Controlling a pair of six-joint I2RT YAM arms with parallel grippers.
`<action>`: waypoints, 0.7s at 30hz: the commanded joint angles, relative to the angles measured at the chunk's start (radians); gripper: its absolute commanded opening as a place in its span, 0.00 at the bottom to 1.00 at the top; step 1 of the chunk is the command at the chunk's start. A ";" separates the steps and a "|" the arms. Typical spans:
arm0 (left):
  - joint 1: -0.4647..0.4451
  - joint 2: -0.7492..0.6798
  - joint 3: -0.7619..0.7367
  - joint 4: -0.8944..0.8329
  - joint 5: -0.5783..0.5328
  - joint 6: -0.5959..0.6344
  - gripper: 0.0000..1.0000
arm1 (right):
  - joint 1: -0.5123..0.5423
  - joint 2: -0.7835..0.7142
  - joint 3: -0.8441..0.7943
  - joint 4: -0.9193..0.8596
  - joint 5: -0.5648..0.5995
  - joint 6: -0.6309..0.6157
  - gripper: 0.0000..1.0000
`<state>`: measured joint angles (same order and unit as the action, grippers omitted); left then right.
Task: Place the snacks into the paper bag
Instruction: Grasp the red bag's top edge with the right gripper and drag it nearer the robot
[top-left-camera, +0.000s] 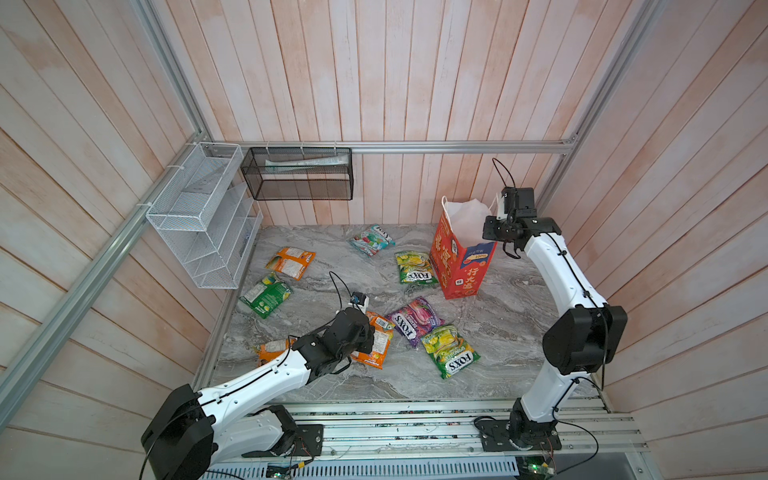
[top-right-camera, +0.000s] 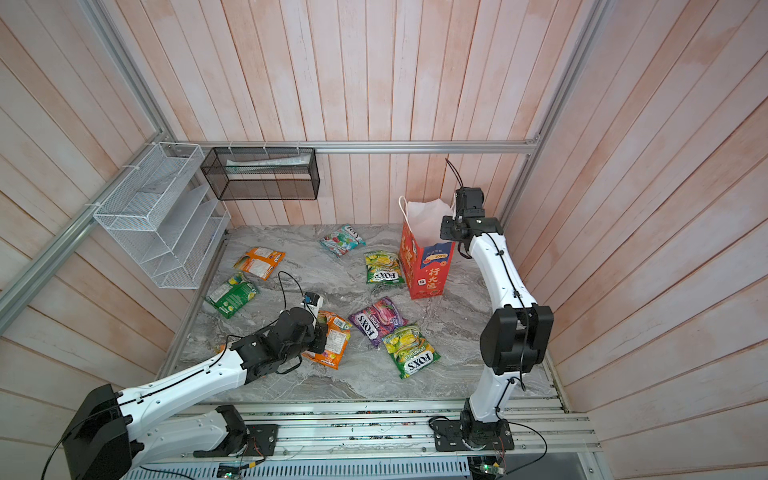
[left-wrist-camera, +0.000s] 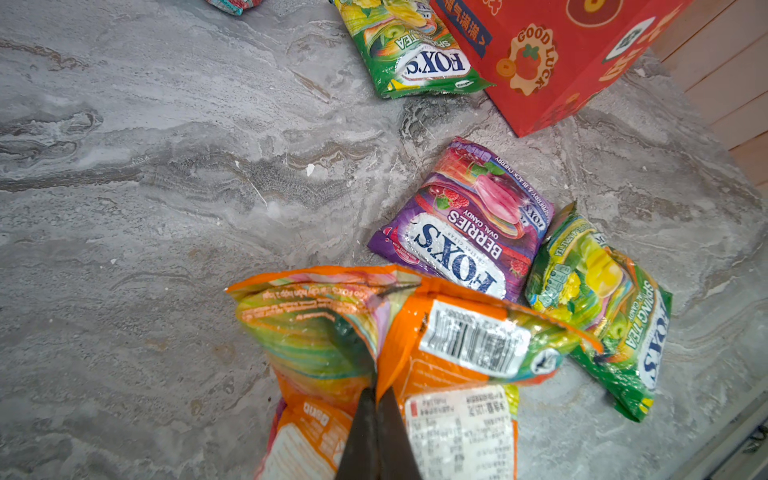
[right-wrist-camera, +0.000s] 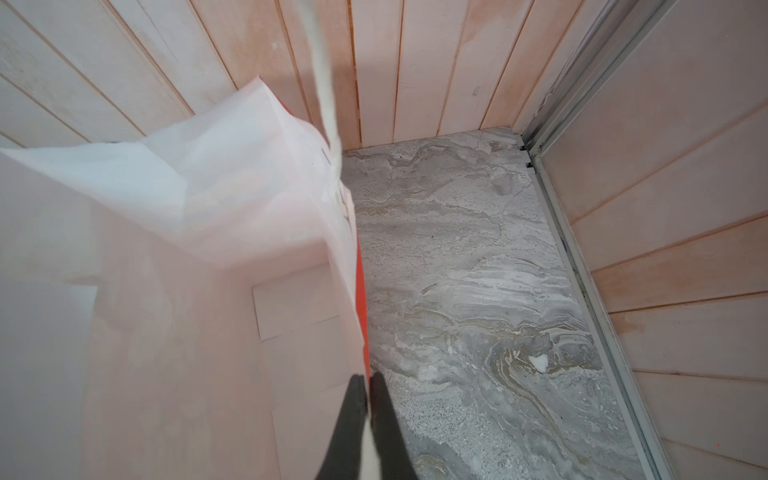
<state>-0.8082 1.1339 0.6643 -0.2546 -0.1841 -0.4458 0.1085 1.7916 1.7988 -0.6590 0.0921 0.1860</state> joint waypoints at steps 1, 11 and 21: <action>-0.003 -0.061 0.015 0.029 -0.018 -0.005 0.00 | -0.001 -0.077 -0.008 -0.010 -0.049 0.032 0.00; -0.003 -0.237 -0.005 -0.040 -0.131 -0.046 0.00 | 0.184 -0.255 -0.026 -0.003 0.072 0.171 0.00; -0.002 -0.526 -0.004 -0.187 -0.334 -0.114 0.00 | 0.529 -0.460 -0.277 0.206 0.110 0.257 0.00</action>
<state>-0.8082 0.6922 0.6605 -0.4011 -0.4129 -0.5224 0.5793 1.3354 1.5810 -0.5274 0.1768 0.3920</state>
